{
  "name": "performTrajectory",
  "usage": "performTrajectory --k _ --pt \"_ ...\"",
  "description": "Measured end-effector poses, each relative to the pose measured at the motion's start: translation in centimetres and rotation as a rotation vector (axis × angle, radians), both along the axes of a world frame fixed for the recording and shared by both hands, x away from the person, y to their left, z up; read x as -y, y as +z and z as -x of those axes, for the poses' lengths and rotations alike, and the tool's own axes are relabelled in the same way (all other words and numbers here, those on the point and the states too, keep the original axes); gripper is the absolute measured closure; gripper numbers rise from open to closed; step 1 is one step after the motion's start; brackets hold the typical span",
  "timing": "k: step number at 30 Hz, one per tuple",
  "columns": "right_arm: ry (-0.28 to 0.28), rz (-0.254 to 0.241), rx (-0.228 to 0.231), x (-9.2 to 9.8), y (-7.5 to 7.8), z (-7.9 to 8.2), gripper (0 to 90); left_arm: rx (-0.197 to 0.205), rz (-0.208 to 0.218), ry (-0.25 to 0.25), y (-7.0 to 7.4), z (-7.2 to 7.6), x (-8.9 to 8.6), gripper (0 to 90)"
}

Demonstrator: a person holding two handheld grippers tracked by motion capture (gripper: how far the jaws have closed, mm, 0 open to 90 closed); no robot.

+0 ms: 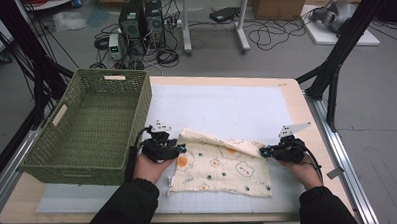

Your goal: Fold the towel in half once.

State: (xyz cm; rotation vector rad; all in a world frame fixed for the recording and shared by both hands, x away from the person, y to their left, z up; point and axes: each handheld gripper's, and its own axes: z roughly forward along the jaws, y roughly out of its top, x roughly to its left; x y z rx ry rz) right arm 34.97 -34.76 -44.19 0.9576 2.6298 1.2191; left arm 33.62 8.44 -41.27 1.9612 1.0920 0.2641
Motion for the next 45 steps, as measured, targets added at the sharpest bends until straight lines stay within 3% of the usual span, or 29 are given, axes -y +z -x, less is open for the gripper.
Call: performTrajectory --k 2,7,13,15,17,18,20,21,26,28,31,35,40,45 --pt "0.001 0.0 -0.002 0.0 0.0 0.0 89.5 -0.004 0.005 0.023 -0.3 -0.3 0.0 67.6" --pt "0.004 0.006 0.002 -0.1 0.0 0.0 89.5 0.002 0.042 0.089 -0.3 -1.4 0.0 58.5" --pt "0.002 0.007 0.007 -0.1 0.0 -0.1 89.5 -0.003 0.048 0.122 0.3 -3.2 0.7 50.2" --pt "0.0 0.005 0.002 -0.1 0.0 -0.1 89.5 -0.016 0.073 0.127 0.2 -3.8 0.9 48.7" --pt "0.003 0.005 0.006 -0.1 -0.1 -0.2 89.5 -0.067 0.085 0.116 -0.2 -4.3 1.2 54.8" --pt "0.002 0.002 0.005 -0.1 -0.1 -0.2 89.4 -0.079 0.087 0.096 -0.4 -4.4 1.2 64.9" --pt "0.003 0.0 0.013 0.0 -0.1 -0.2 89.5 -0.063 0.058 0.06 -0.5 -4.1 1.5 85.8" --pt "0.001 -0.002 0.002 0.0 0.0 -0.1 89.5 -0.051 0.056 0.04 -0.4 -3.8 1.6 86.8" --pt "-0.002 -0.009 0.008 0.4 0.3 0.2 89.5 -0.013 0.019 -0.029 0.0 -1.6 1.0 87.5" --pt "0.003 -0.015 0.01 0.5 0.4 0.4 89.5 -0.023 0.008 -0.041 -0.5 -0.6 0.5 87.6" --pt "0.004 -0.002 0.001 0.4 0.5 0.6 89.5 -0.023 -0.049 -0.068 -1.4 0.5 0.1 87.6" --pt "0.0 -0.012 0.01 0.4 1.0 0.7 89.4 -0.037 -0.057 -0.092 -2.3 1.2 -0.1 87.3" --pt "0.005 -0.063 0.038 -0.8 2.5 0.4 76.8 -0.037 -0.067 -0.1 -2.6 1.3 -0.2 87.0" --pt "0.017 -0.05 0.052 -2.6 2.8 -0.3 65.0 -0.04 -0.068 -0.104 -2.7 1.3 -0.1 86.8"
